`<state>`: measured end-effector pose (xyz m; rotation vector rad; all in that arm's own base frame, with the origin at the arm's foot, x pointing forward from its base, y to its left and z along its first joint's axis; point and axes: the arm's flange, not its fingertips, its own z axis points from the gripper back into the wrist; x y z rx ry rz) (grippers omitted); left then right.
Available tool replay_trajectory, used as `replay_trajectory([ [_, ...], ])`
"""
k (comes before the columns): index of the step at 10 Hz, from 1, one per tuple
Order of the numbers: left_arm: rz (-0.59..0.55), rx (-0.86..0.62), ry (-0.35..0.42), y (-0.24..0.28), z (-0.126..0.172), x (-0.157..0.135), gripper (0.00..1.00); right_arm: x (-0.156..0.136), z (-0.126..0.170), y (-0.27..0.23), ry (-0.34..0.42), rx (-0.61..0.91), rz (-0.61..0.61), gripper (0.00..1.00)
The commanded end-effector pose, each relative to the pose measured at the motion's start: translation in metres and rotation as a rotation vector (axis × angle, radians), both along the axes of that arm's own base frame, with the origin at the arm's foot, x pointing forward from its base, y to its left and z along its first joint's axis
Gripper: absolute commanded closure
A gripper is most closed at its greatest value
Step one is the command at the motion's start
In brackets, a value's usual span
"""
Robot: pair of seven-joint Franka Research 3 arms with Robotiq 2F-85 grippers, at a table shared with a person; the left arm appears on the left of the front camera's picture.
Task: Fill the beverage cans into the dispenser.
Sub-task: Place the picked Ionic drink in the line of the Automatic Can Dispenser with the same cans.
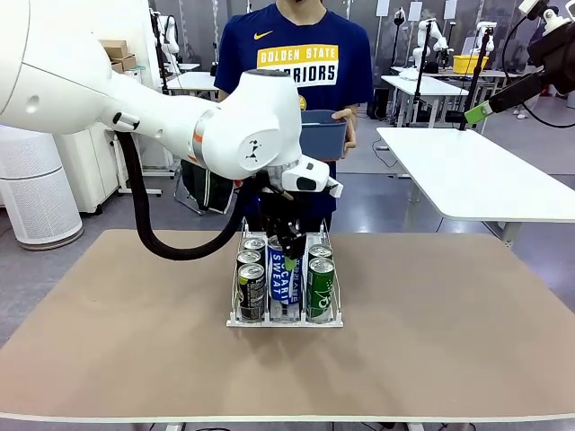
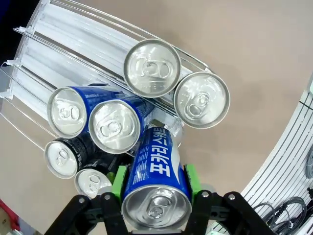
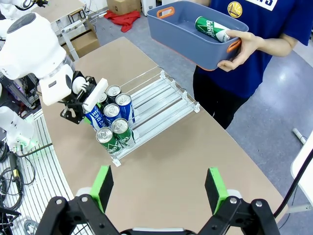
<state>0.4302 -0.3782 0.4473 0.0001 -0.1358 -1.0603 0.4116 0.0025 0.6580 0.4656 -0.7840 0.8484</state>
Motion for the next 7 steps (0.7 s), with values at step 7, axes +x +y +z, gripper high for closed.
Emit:
replay_trajectory([
  [7,-0.044,0.000,-0.038,-0.024,-0.050,-0.005,0.43,0.001,-0.002,0.000,-0.007,0.020,0.033,0.00],
])
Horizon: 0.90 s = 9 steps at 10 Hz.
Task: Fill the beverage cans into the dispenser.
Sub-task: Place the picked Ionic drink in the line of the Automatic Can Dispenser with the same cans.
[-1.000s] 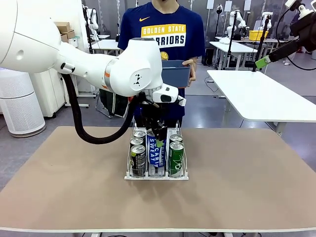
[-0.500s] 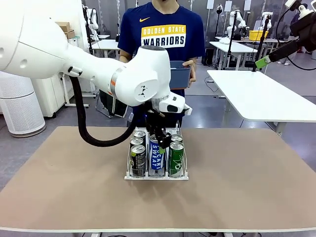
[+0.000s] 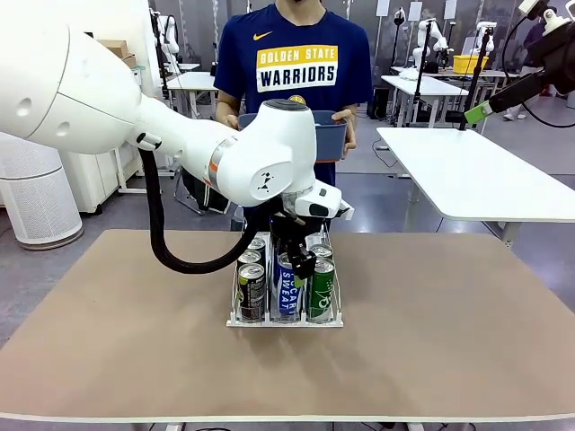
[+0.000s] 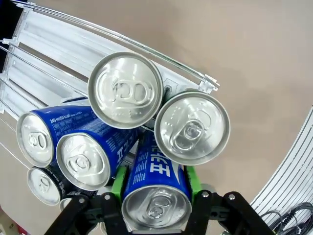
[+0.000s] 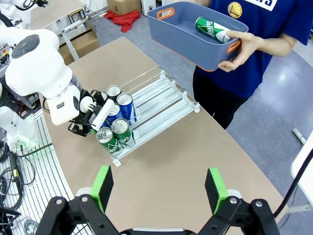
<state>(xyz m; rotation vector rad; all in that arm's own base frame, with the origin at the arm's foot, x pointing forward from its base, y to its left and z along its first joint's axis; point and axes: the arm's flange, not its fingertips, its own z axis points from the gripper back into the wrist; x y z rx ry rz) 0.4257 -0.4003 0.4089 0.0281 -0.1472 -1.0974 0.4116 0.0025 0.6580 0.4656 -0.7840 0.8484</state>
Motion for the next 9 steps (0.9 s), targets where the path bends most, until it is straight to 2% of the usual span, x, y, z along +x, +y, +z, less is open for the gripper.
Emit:
replay_trajectory([
  [1,-0.015,-0.021,-0.003,-0.001,-0.014,0.000,0.43,0.001,-0.002,0.000,-0.007,0.020,0.033,0.00],
  [2,-0.025,-0.025,0.008,0.001,-0.012,-0.002,0.23,0.001,-0.002,0.000,-0.007,0.020,0.033,0.00],
  [3,-0.017,-0.036,0.017,0.003,-0.006,-0.003,0.23,0.001,-0.002,0.000,-0.007,0.020,0.033,0.00],
  [4,-0.012,-0.034,0.003,0.003,-0.002,-0.005,0.03,0.001,-0.002,0.000,-0.007,0.020,0.033,0.00],
  [5,-0.009,-0.029,-0.003,0.005,0.000,-0.008,0.18,0.001,-0.002,0.000,-0.007,0.020,0.033,0.00],
  [6,-0.010,-0.030,-0.009,0.006,0.002,-0.009,0.00,0.001,-0.002,0.000,-0.007,0.020,0.033,0.00],
  [8,0.035,-0.047,-0.027,0.010,0.022,-0.020,0.00,0.001,-0.002,0.000,-0.007,0.020,0.033,0.00],
  [9,0.053,-0.051,-0.064,0.013,0.035,-0.027,0.00,0.001,-0.002,0.000,-0.007,0.020,0.033,0.00],
])
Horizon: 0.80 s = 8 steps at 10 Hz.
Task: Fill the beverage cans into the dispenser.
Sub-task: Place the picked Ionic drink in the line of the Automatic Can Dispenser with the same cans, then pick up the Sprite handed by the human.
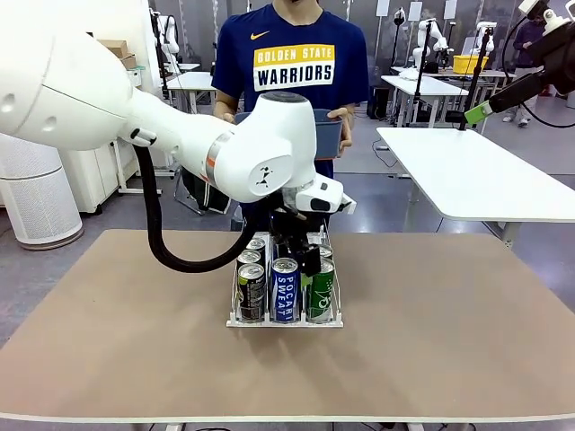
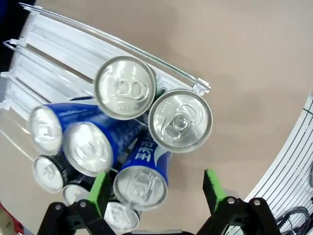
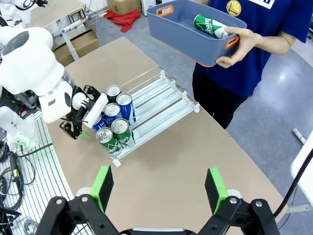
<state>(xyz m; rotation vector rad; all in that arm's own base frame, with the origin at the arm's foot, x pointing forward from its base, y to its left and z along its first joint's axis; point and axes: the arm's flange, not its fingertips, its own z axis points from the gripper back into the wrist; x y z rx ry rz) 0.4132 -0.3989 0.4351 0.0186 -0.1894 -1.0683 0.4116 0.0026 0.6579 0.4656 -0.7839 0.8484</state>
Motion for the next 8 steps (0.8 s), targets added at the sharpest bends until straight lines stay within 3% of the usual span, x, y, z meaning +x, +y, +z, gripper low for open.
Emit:
replay_trajectory([
  [1,0.031,-0.020,-0.051,0.014,0.019,-0.020,0.00,0.001,-0.002,0.000,-0.007,0.020,0.033,0.00],
  [2,0.017,-0.013,-0.043,0.012,0.027,-0.028,0.00,0.001,-0.002,0.000,-0.007,0.020,0.033,0.00],
  [3,0.012,-0.010,-0.028,0.003,0.016,-0.005,0.00,0.001,-0.002,0.000,-0.007,0.020,0.033,0.00],
  [8,0.012,-0.010,-0.028,0.003,0.016,-0.005,0.00,0.001,-0.002,0.000,-0.007,0.020,0.033,0.00],
])
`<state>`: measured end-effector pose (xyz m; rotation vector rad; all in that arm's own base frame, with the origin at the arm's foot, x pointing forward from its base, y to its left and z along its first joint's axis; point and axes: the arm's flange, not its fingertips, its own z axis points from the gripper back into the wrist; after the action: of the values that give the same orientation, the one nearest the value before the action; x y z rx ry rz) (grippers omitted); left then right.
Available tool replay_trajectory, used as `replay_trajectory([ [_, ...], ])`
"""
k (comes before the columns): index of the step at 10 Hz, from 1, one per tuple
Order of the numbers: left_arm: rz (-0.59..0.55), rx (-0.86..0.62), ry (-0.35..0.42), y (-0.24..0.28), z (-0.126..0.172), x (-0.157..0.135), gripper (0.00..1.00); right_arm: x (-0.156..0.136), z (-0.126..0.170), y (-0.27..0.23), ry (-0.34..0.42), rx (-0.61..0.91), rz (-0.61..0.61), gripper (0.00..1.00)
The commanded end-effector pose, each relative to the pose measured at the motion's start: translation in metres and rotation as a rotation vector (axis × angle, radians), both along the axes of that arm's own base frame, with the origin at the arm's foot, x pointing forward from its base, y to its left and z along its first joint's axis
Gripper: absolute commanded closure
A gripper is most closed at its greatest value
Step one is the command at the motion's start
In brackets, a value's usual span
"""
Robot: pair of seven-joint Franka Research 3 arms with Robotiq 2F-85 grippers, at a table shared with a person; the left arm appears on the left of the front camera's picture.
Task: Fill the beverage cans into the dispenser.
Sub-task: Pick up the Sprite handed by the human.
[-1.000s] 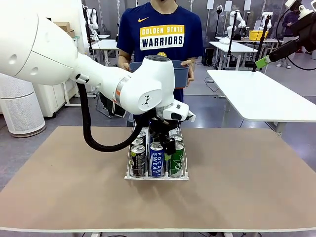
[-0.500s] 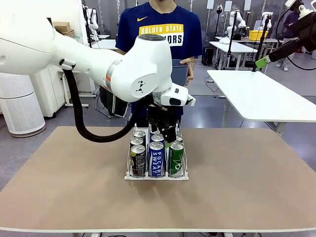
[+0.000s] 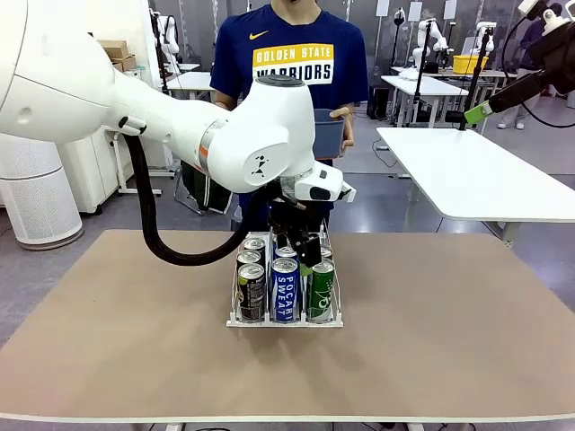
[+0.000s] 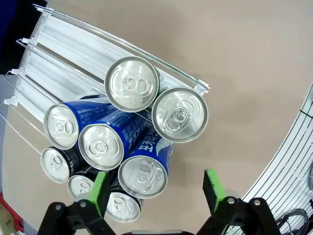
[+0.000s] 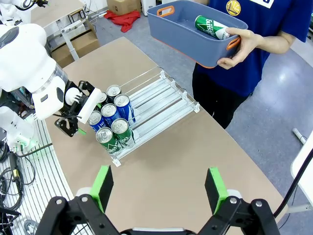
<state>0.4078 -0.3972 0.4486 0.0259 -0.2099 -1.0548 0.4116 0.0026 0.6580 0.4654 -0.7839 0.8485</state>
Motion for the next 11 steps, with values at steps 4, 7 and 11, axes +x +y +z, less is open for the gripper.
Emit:
replay_trajectory([
  [4,-0.021,0.000,0.069,0.049,0.038,-0.015,0.00,0.001,-0.002,0.000,-0.007,0.020,0.033,0.00],
  [7,0.023,-0.099,-0.004,0.133,0.087,-0.026,0.00,0.001,-0.002,0.000,-0.007,0.020,0.033,0.00],
  [11,-0.063,-0.092,-0.113,0.249,0.156,-0.049,0.00,0.001,-0.002,0.000,-0.007,0.020,0.033,0.00],
])
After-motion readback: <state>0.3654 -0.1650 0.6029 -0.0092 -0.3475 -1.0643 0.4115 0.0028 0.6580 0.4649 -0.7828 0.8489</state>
